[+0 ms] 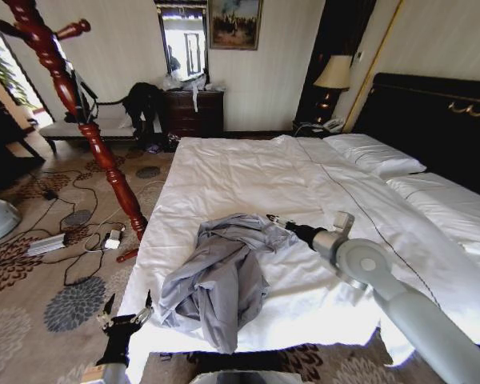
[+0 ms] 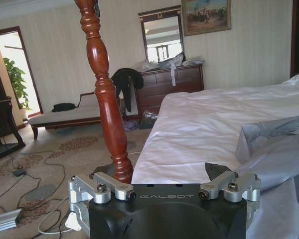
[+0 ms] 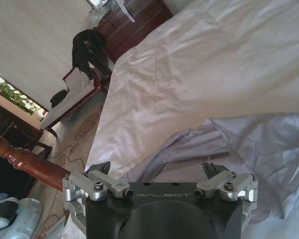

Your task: Pick up the clothes from the bed and hang them on the clothes hanger.

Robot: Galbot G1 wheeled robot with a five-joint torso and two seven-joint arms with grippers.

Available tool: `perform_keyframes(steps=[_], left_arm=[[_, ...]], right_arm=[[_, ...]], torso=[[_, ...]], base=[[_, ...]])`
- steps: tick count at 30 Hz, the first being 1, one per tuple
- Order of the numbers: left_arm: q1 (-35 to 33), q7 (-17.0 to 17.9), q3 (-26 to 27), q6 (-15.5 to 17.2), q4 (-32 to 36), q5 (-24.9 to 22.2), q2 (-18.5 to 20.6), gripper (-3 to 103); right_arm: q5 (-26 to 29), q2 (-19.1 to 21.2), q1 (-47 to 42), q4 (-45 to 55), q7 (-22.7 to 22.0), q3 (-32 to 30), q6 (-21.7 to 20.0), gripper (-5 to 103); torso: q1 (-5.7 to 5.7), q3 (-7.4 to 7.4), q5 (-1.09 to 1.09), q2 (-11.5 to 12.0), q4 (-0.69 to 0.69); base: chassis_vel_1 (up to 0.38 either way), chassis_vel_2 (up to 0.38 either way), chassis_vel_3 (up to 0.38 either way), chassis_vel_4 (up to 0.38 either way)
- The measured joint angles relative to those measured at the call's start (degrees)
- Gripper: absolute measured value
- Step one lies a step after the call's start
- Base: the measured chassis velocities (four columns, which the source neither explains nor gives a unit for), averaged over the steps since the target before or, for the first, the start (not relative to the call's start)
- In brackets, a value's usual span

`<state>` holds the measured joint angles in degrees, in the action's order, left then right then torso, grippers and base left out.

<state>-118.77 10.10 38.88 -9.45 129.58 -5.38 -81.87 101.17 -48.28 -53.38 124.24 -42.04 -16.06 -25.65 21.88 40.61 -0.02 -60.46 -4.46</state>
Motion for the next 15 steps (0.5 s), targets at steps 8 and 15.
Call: perform_keyframes(steps=[8,15], left_arm=[[-0.3,0.0,0.9,0.1,-0.3,0.8,-0.4,100],[-0.7,-0.1,0.8,0.2,-0.3,1.7,-1.3,100]], right_arm=[[-2.1,-11.1,0.5,-8.1,-0.9,4.9,-0.1,100],[-5.7,-22.3,4.7,-17.3,0.5,7.8,-0.9,100]], torso=[[0.0,0.0,0.0,0.0,-0.02],[0.0,0.0,0.01,0.0,0.02]], base=[[0.0,0.0,0.0,0.0],[0.0,0.0,0.0,0.0]])
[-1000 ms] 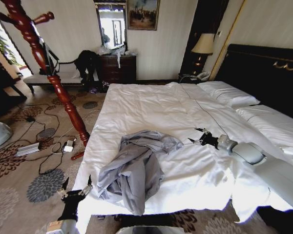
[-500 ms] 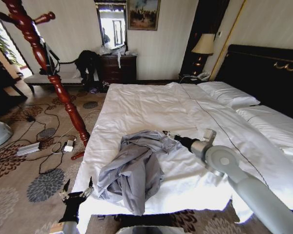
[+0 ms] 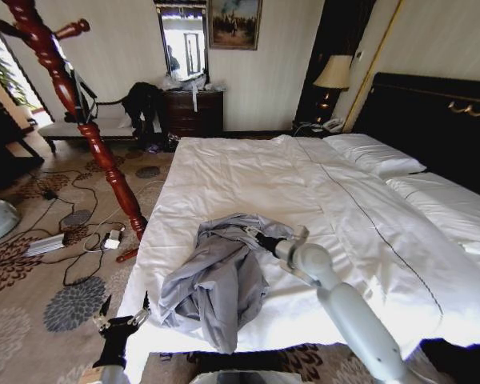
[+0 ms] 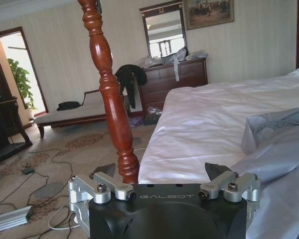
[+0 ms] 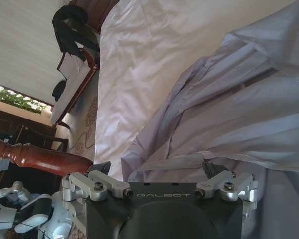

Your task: Pick up the clothes from the bed and hang them on the clothes hanger.

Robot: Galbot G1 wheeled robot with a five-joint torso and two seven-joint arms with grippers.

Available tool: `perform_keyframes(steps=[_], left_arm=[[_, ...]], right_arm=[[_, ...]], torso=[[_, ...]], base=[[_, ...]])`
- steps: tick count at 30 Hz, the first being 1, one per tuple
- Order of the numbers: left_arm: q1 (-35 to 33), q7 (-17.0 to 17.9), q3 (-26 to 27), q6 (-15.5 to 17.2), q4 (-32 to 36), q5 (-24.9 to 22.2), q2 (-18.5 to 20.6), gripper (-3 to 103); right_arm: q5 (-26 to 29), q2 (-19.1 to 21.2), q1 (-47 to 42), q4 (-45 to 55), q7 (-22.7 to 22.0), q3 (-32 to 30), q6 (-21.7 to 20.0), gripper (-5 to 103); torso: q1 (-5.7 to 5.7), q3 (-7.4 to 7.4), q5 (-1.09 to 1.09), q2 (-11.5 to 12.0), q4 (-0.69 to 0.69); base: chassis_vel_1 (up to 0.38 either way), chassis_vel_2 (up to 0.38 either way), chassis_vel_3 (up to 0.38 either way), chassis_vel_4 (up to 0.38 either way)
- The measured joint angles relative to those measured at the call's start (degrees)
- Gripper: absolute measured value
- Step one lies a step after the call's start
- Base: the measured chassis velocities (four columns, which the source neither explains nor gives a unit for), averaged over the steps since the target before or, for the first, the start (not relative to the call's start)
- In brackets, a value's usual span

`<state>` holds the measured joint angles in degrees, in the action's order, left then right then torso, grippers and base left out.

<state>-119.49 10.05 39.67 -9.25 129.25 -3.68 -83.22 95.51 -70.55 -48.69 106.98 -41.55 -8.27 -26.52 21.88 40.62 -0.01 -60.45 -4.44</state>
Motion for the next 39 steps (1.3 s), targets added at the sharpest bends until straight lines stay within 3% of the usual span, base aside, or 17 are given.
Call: perform_keyframes(steps=[3,25,39], left_arm=[[0.1,0.0,0.4,0.0,-0.6,0.0,-0.1,100],[0.3,0.3,0.6,-0.2,-1.0,0.4,-0.5,100],[0.7,0.3,0.8,-0.3,-1.9,0.1,-0.3,100]], right_arm=[[-2.5,-4.3,2.8,-6.9,1.7,-0.1,-0.5,100],[-8.5,-7.7,0.1,-10.8,5.1,0.9,-0.7,100],[-11.1,-9.3,5.0,-14.3,5.9,0.3,-1.6,100]], torso=[[0.0,0.0,-0.01,0.0,-0.02],[0.0,0.0,0.01,0.0,-0.03],[0.0,0.0,0.0,0.0,-0.02]], base=[[0.0,0.0,0.0,0.0],[0.0,0.0,0.0,0.0],[0.0,0.0,0.0,0.0]])
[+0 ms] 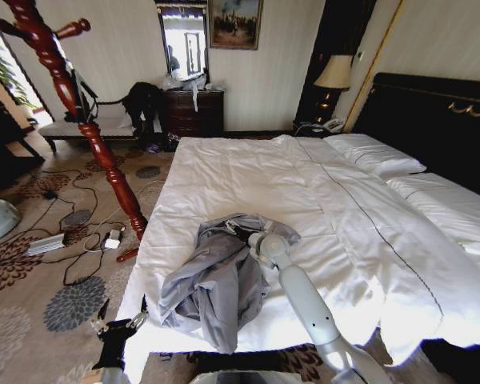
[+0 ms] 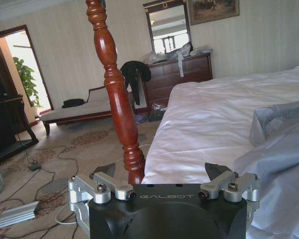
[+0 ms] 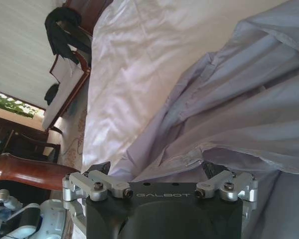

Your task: Pick up the clothes from the bed and hang them on the clothes hanger.

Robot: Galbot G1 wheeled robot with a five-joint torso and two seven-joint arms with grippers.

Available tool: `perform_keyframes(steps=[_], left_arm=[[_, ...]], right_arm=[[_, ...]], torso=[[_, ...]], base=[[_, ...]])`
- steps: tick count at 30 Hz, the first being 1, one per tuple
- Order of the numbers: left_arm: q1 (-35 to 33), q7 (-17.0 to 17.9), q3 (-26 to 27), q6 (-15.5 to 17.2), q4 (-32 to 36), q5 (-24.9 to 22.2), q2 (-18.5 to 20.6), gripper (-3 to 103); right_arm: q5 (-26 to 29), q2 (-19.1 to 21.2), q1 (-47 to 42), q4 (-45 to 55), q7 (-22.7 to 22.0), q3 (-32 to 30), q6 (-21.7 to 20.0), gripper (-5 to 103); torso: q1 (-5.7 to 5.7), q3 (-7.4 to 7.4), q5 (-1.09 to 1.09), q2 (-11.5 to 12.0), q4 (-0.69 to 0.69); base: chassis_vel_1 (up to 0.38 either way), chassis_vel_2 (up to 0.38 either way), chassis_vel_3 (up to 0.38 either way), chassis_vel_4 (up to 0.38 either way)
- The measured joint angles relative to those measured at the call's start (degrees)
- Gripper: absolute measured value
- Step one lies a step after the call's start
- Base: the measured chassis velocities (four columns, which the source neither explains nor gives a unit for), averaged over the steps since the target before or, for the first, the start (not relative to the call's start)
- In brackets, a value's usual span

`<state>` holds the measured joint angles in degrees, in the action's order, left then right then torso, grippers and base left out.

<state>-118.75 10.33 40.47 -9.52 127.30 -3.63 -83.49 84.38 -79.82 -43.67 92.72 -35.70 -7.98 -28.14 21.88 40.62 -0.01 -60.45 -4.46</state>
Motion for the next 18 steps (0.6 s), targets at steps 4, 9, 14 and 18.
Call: perform_keyframes(steps=[4,9,14,18], left_arm=[[0.0,0.0,0.1,0.0,-0.2,-0.2,0.0,100],[0.0,0.0,0.1,0.0,-0.2,-0.2,0.0,100],[0.0,0.0,0.1,0.0,-0.1,-0.1,0.0,100],[0.0,0.0,0.0,0.0,-0.1,0.0,0.0,100]], right_arm=[[-0.5,-0.5,-1.4,-0.7,-0.5,0.0,-0.5,100],[-1.1,-1.3,-2.6,-1.1,-0.8,-0.5,-0.6,100],[-2.1,-4.1,-3.9,-2.2,-0.8,-5.1,-0.6,100],[-1.8,-5.7,-3.8,-2.9,-0.8,-7.1,-0.6,100]], torso=[[0.0,0.0,0.0,0.0,-0.01],[0.0,0.0,0.01,0.0,0.0],[0.0,0.0,0.01,0.0,-0.01],[0.0,0.0,0.0,0.0,-0.01]], base=[[0.0,0.0,0.0,0.0],[0.0,0.0,0.0,0.0],[0.0,0.0,0.0,0.0],[0.0,0.0,0.0,0.0]])
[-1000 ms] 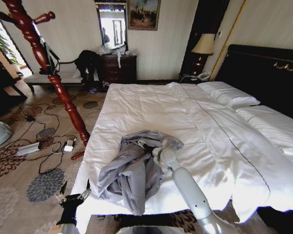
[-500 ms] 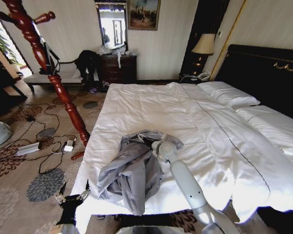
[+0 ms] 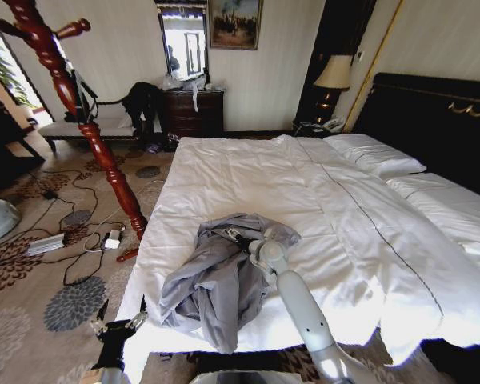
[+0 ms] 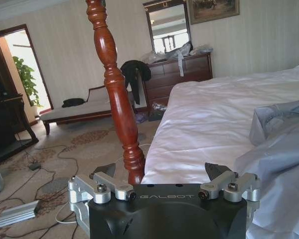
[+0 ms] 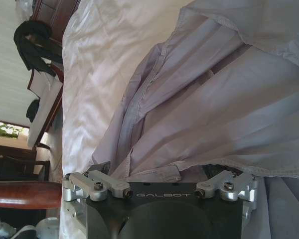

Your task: Pick up the clothes from the bed and hang them on the clothes hanger.

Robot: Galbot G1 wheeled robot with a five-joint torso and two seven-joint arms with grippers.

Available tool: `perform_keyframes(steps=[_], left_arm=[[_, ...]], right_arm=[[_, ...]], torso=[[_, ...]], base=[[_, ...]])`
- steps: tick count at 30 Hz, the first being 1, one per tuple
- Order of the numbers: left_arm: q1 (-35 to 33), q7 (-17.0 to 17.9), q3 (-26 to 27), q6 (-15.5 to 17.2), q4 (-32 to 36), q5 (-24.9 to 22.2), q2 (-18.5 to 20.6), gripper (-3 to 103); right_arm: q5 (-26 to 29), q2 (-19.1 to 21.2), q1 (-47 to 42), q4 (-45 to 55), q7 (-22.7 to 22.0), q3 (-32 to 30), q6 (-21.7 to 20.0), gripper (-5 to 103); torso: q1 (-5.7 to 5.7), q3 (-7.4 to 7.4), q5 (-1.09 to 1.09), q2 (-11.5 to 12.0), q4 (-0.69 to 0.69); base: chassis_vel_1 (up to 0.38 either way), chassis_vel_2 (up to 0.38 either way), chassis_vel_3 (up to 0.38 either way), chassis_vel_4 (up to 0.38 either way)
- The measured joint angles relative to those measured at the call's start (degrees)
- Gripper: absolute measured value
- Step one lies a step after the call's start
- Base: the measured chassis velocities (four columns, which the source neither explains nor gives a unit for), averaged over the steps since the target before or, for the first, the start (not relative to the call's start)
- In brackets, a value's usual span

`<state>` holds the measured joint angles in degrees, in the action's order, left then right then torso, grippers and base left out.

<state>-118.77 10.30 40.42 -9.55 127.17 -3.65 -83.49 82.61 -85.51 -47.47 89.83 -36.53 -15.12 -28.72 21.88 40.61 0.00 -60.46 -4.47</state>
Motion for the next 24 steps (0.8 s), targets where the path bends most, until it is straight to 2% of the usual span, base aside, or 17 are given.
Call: perform_keyframes(steps=[7,14,17,18,21,24], left_arm=[[0.4,0.0,-0.3,0.2,0.1,0.3,-0.1,100],[0.5,0.0,0.3,0.2,0.1,-0.1,0.0,100],[0.5,0.0,0.3,0.2,0.1,-0.1,0.0,100],[0.5,0.0,0.2,0.2,0.1,-0.1,0.0,100],[0.6,0.0,0.1,0.2,0.0,-0.2,0.0,100],[0.6,0.0,-0.1,0.2,0.0,-0.1,0.0,100]], right_arm=[[0.0,-3.2,1.7,-2.1,-0.1,-0.4,0.2,100],[-0.9,-4.7,2.2,-3.5,0.0,0.1,0.2,101],[-1.1,-4.9,2.3,-3.7,0.1,0.1,0.3,91],[-1.1,-4.9,2.3,-3.7,0.1,0.1,0.3,91],[-2.2,-4.9,1.9,-4.0,0.4,0.1,1.0,75],[-2.7,-4.9,1.7,-4.3,0.7,-0.1,1.3,70]], torso=[[0.0,0.0,-0.01,0.0,0.01],[0.0,0.0,-0.01,0.0,0.01],[0.0,0.0,0.0,0.0,0.01],[0.0,0.0,0.0,0.0,0.01],[0.0,0.0,0.0,0.0,0.0],[0.0,0.0,0.0,0.0,0.0]], base=[[0.0,0.0,0.0,0.0],[0.0,0.0,0.0,0.0],[0.0,0.0,0.0,0.0],[0.0,0.0,0.0,0.0],[0.0,0.0,0.0,0.0],[0.0,0.0,0.0,0.0]])
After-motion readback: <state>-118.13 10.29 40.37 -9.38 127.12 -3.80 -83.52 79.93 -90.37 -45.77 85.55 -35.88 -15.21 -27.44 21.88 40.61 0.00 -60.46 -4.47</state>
